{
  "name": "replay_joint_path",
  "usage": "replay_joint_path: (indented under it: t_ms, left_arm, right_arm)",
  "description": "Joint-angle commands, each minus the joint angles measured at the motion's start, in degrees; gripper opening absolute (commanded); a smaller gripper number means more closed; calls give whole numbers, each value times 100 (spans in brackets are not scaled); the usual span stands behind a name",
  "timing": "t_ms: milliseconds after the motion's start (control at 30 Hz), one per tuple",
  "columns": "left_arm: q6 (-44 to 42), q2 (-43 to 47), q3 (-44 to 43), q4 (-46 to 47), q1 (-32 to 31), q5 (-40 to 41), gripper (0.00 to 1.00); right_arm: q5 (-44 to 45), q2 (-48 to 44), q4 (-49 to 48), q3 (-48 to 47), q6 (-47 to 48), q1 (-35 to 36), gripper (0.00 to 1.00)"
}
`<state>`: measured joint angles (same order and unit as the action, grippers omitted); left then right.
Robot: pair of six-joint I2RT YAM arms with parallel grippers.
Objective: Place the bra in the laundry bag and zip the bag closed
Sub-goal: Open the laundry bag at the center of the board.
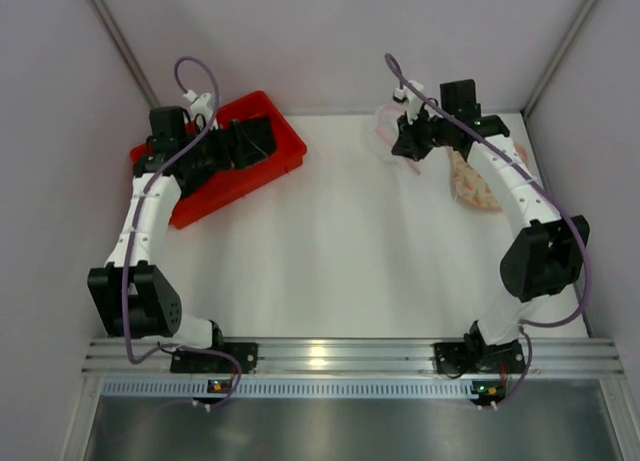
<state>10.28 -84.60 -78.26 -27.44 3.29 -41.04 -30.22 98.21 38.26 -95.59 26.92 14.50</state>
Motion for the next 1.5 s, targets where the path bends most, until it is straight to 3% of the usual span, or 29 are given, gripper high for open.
replay_joint_path:
  t_ms: [0,133,233,367,533,600,700,833,867,900,933,967,1067,1200,1467]
  left_arm:
    - [-228,400,153,90,-4,43,95]
    - [-614,759,460,90,-135,315,94]
    - [-686,883,548,-24,-153,316,94]
    - [25,1059,803,36,-214,-299,93]
    - [1238,1437,1427,888,-1248,-107,93]
    - [1580,1507,1628,1336,-1662,112,93]
    - [2063,1403,1752,1627,-1797,122,93]
    - [2338,1349,2042,1891,-1823,104,93]
    - [2320,1349,2112,1926,-1849,166,93]
    - [2329,1349,2243,2005,-1884,218,93]
    - [2320,1332,2297,2032,-1885,349,94]
    - [2312,1297,2332,2024,-1885,420,94]
    - [2119,1156,2377,2023,-1885,675,94]
    - [1793,832,2237,2059,-1885,1018,93]
    - [977,-249,1595,2111,-1911,1151,79]
  right_arm:
    - [-1160,-547,183,441,-2047,-9,0]
    - [-1557,-1101,-1169,1577,-4084,17,0]
    - [-1330,-1340,-1436,1860,-4343,184,0]
    - [-872,-1489,-1514,1922,-4712,596,0]
    - [-48,-1183,-1401,1562,-5591,1001,0]
    - [339,-745,-1068,878,-5758,1176,0]
    - [1078,-156,-592,51,-6030,1388,0]
    - [1150,505,-618,-416,-6409,1511,0]
    - [1097,758,-740,-477,-6436,1555,4]
    - [1001,891,-785,-504,-6410,1573,16]
    - [818,1023,-829,-557,-6366,1582,43]
    - [755,1259,-872,-705,-6296,1556,48]
    - [762,1463,-1039,-1013,-5848,1416,57]
    - [859,1376,-970,-1217,-4893,1020,58]
    - [1825,620,-1057,65,-3229,536,57]
